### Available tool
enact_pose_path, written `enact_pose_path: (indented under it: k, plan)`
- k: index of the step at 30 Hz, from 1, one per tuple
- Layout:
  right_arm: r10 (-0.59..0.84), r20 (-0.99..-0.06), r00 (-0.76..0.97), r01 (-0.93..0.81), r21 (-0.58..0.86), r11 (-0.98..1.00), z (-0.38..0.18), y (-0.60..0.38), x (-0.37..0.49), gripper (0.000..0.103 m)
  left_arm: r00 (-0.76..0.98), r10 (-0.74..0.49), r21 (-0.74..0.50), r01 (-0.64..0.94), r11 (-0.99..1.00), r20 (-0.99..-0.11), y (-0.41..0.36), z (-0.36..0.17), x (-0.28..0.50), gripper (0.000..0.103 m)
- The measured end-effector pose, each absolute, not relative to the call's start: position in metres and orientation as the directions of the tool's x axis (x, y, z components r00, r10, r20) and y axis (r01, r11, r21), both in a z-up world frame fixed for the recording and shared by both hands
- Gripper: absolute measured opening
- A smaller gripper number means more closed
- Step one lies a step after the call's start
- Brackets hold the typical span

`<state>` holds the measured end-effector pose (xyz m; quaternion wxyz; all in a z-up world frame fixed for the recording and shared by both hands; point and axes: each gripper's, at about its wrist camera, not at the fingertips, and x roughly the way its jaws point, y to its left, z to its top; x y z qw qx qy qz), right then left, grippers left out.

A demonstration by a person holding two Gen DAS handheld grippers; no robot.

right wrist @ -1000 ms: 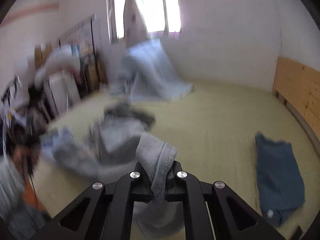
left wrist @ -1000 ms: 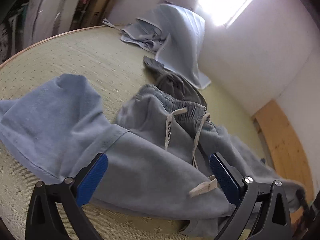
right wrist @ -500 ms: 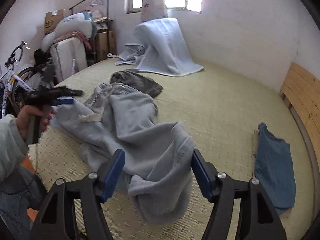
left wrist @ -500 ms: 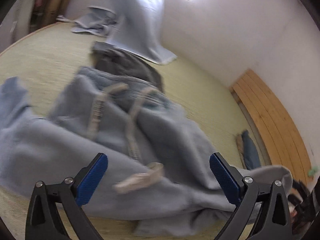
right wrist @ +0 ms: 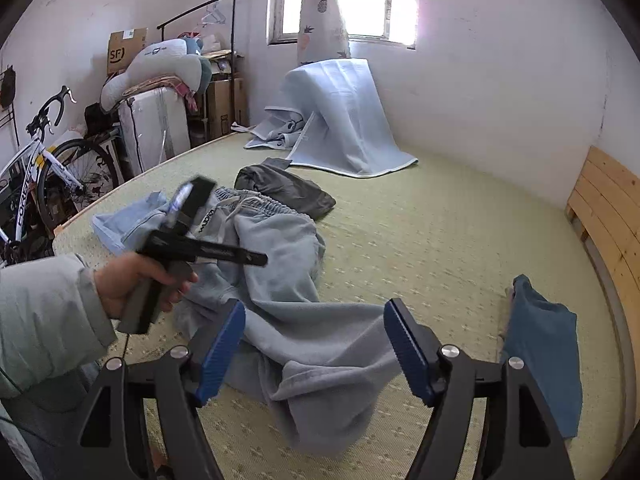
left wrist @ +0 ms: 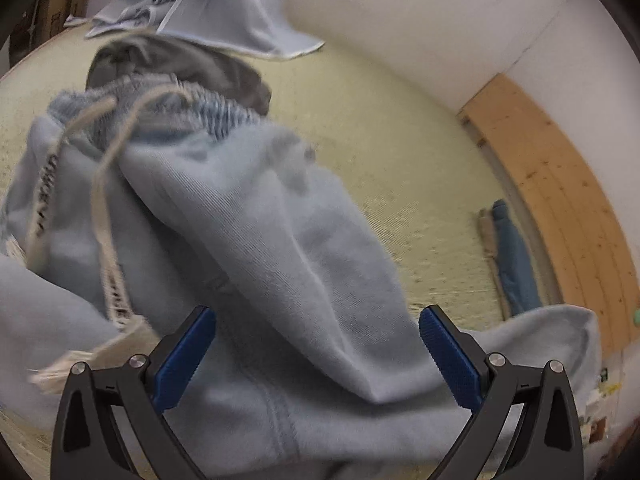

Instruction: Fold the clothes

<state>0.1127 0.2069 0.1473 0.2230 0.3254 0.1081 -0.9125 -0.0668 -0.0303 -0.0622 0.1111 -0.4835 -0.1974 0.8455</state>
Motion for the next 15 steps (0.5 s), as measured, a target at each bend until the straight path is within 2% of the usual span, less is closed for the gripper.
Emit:
enact_pose_path:
  k: [1, 3, 5, 6, 11, 15]
  plan:
    - [-0.336, -0.643, -0.688, 0.476, -0.050, -0.878, 0.148, 0.210, 0.113, 0.076, -0.498, 0.369, -0.435, 0.018, -0.900, -0.785, -0.026, -0.068, -0.070, 0.090]
    - [-0.335, -0.643, -0.688, 0.478, -0.055, -0.876, 0.151, 0.214, 0.115, 0.076, -0.476, 0.333, -0.403, 0.050, -0.914, -0.814, -0.018, -0.079, -0.075, 0.046]
    - [-0.335, -0.642, -0.689, 0.480, -0.059, -0.875, 0.154, 0.218, 0.116, 0.076, -0.454, 0.303, -0.376, 0.077, -0.924, -0.838, -0.012, -0.089, -0.077, 0.036]
    - [-0.335, -0.641, -0.690, 0.481, -0.060, -0.875, 0.155, 0.221, 0.116, 0.076, -0.455, 0.302, -0.375, 0.079, -0.924, -0.838, -0.011, -0.091, -0.076, 0.027]
    - [-0.335, -0.623, -0.706, 0.475, -0.066, -0.877, 0.164, 0.229, 0.119, 0.076, -0.509, 0.309, -0.379, 0.038, -0.924, -0.803, -0.009, -0.080, -0.063, 0.006]
    - [-0.361, -0.606, -0.708, 0.490, -0.053, -0.870, 0.173, 0.230, 0.108, 0.078, -0.571, 0.332, -0.403, -0.002, -0.915, -0.751, -0.019, -0.062, -0.038, 0.004]
